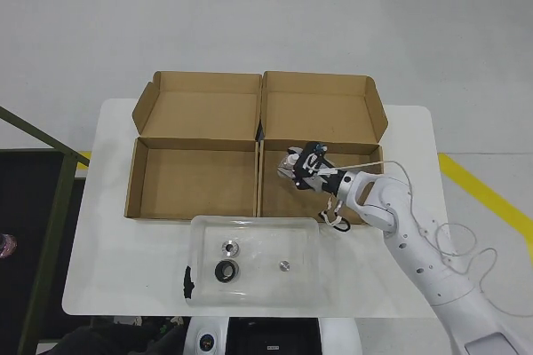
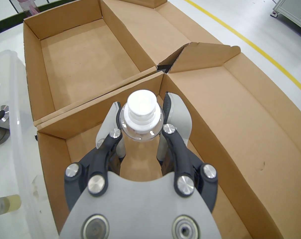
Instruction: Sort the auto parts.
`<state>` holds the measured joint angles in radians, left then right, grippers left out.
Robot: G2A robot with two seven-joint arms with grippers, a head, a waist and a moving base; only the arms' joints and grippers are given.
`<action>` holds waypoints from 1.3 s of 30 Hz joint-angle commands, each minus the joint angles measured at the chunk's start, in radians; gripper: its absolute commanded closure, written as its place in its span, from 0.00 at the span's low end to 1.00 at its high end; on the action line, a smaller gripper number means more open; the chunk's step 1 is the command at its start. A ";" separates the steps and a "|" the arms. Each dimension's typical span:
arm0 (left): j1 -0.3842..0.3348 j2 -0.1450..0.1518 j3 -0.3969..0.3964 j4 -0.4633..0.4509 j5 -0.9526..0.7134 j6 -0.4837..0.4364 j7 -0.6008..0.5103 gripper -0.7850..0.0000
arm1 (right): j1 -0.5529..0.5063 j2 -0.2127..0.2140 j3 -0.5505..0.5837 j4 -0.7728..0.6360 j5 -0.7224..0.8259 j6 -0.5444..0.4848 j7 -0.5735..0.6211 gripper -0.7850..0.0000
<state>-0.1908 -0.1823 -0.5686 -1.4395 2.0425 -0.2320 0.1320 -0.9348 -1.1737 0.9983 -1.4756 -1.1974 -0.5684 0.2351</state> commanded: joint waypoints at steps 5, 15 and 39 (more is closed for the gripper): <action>0.000 0.000 0.000 0.000 0.000 0.000 0.000 0.00 | 0.026 -0.012 -0.031 0.048 -0.001 0.007 0.010 0.87; 0.000 0.000 0.000 0.000 0.000 0.000 0.000 0.00 | 0.050 -0.027 -0.058 0.090 -0.005 0.025 -0.001 0.51; 0.000 0.000 0.000 0.000 0.000 0.000 0.000 0.00 | -0.130 0.031 0.124 -0.356 -0.017 -0.118 0.146 0.00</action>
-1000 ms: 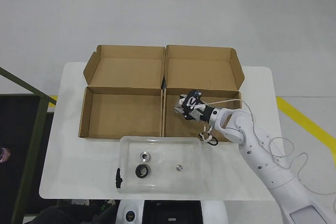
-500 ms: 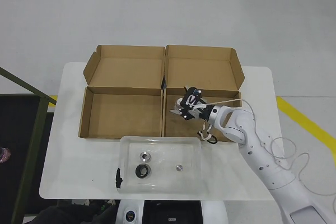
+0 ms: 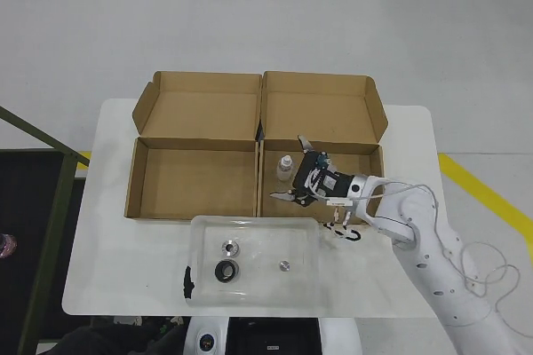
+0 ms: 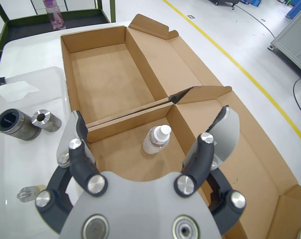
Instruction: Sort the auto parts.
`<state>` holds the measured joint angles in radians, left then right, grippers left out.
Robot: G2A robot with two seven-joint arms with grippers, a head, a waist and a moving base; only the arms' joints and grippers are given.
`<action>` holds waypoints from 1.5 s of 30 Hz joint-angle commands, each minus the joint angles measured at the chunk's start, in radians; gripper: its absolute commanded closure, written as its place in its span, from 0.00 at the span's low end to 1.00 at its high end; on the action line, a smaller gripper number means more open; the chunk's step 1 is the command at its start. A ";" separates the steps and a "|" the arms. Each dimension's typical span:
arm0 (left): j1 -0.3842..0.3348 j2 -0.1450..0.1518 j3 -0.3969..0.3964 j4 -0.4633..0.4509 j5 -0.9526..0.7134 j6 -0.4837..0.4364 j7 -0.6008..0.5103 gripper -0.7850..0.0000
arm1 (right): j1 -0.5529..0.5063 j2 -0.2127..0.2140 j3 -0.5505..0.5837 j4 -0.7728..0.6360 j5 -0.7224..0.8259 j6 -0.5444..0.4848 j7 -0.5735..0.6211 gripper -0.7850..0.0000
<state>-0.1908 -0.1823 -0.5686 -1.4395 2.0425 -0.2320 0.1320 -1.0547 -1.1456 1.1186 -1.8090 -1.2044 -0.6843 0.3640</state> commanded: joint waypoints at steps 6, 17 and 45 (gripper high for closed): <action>0.000 0.000 0.000 0.000 0.000 0.000 0.000 0.00 | -0.098 0.015 0.005 -0.148 -0.028 -0.034 0.072 0.00; 0.000 0.000 0.000 0.000 0.000 0.000 0.000 0.00 | -0.251 0.042 0.049 -0.309 -0.067 -0.100 0.113 0.00; 0.000 0.000 0.000 0.000 0.000 0.000 0.000 0.00 | -0.296 0.062 -0.110 -0.325 -0.220 -0.213 0.270 0.00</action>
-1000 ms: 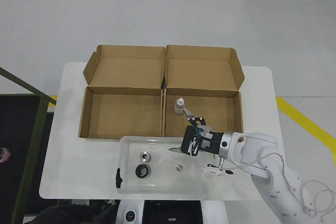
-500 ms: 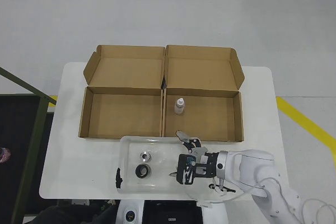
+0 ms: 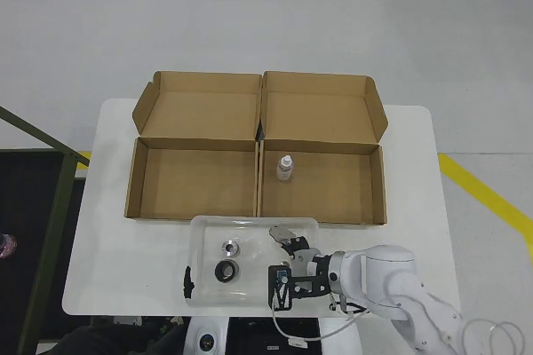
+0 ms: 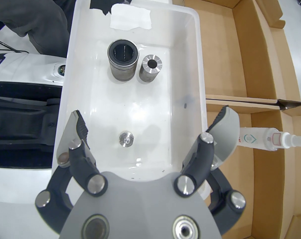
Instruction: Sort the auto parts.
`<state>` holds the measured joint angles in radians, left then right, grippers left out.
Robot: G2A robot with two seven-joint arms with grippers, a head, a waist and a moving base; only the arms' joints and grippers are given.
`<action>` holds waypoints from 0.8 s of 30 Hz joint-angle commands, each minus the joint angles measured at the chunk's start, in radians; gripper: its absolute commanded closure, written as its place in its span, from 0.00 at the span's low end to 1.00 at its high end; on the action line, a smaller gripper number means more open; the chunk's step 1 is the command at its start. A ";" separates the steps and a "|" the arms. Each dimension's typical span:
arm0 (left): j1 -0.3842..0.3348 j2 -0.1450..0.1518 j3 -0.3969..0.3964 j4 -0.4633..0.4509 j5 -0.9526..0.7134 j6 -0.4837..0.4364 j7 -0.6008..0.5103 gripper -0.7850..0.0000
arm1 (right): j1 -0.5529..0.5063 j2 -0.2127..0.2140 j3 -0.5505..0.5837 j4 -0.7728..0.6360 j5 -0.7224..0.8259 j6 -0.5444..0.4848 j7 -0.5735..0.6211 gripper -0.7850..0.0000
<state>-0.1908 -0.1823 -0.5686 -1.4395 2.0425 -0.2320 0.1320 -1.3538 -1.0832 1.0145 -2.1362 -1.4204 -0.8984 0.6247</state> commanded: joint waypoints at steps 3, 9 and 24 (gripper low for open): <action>0.000 0.000 0.000 0.000 0.000 0.000 0.000 0.00 | 0.012 0.000 -0.026 0.013 -0.024 0.006 0.045 0.00; 0.000 0.000 0.000 0.000 0.000 0.000 0.000 0.00 | 0.028 -0.002 -0.062 0.026 -0.059 0.018 0.104 0.00; 0.000 0.000 0.000 0.000 0.000 0.000 0.000 0.00 | 0.083 -0.012 -0.154 0.050 -0.151 0.040 0.227 0.00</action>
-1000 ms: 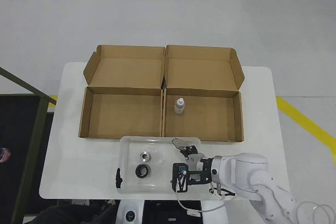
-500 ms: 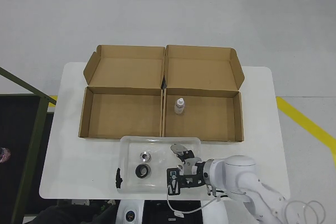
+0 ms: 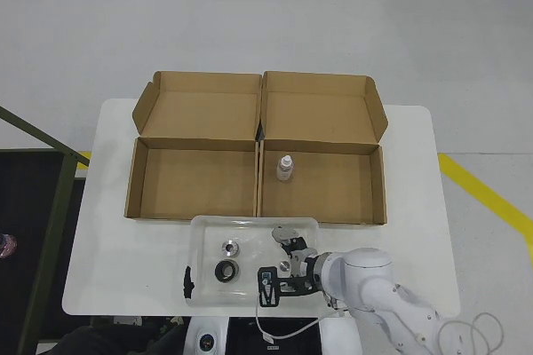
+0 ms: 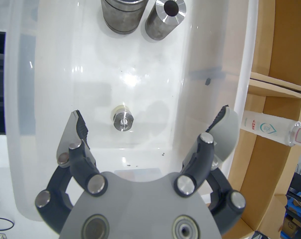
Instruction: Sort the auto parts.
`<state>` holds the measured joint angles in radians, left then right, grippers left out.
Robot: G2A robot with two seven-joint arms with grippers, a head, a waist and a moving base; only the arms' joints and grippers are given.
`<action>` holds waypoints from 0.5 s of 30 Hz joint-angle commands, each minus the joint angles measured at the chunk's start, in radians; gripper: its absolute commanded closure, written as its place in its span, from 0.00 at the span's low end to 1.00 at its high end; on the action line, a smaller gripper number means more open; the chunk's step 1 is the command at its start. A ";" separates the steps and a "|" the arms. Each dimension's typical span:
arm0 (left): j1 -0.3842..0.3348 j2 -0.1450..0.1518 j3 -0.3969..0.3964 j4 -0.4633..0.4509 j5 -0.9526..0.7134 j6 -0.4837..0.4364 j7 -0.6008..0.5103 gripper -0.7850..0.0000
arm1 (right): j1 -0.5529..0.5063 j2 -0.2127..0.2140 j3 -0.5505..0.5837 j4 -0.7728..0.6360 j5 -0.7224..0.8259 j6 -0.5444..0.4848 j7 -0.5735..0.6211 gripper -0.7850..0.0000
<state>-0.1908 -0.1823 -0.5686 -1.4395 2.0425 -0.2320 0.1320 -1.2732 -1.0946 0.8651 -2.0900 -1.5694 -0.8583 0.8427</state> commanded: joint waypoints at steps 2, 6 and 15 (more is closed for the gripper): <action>0.000 0.000 0.000 0.000 0.000 0.000 0.000 0.00 | 0.008 -0.002 -0.013 0.008 -0.001 -0.003 0.021 0.00; 0.000 0.000 0.000 0.000 0.000 0.000 0.000 0.00 | 0.017 -0.004 -0.028 0.015 0.004 -0.010 0.049 0.01; 0.000 0.000 0.000 0.000 0.000 0.000 0.000 0.00 | 0.036 -0.009 -0.058 0.020 0.013 -0.018 0.101 0.20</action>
<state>-0.1908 -0.1823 -0.5686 -1.4395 2.0425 -0.2320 0.1320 -1.2388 -1.1033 0.8094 -2.0708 -1.5580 -0.8777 0.9414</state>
